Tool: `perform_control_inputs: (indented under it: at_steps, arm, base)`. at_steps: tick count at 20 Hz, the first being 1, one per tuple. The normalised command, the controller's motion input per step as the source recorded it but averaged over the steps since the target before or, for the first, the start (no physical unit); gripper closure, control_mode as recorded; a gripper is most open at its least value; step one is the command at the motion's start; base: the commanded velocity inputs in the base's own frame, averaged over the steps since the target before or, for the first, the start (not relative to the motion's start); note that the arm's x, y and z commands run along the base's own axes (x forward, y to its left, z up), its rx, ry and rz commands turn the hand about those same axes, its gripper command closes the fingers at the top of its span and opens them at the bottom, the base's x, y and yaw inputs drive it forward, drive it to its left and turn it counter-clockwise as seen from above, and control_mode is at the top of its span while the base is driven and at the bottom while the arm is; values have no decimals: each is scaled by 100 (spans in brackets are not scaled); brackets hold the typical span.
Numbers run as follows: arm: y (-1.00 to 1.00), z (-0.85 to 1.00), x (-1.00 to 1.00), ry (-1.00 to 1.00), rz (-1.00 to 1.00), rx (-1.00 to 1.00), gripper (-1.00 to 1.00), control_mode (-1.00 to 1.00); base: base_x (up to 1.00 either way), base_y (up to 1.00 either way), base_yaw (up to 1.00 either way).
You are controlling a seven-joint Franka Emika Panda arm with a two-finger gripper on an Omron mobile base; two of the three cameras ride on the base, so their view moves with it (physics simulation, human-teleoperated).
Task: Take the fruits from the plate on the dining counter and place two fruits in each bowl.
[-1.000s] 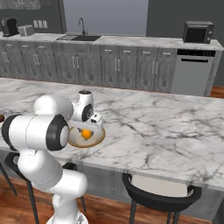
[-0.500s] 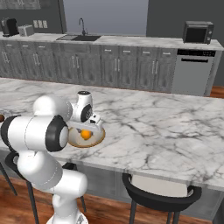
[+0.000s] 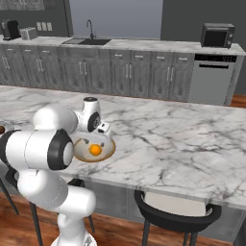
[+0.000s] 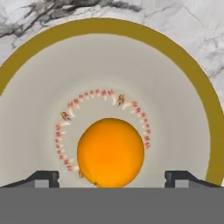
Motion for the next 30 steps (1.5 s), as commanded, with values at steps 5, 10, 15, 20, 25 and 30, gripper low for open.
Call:
perform_control_inputs:
  at_steps: [5, 10, 15, 20, 25, 30]
  arm:
    - [0, 58, -34, -5, 0, 0, -100, -100]
    - [0, 51, -93, -6, 0, 0, -100, -100]
    - [0, 34, -100, -10, 0, 0, -100, -100]
    - [0, 58, -85, -21, 0, 0, -100, -100]
    - [0, 3, -8, -5, 0, 0, -100, -100]
    - [0, 0, 0, 0, 0, 0, -100, -100]
  base:
    - [0, 0, 0]
    - [0, 0, 0]
    - [0, 0, 0]
    - [0, 0, 0]
    - [0, 0, 0]
    - [0, 0, 0]
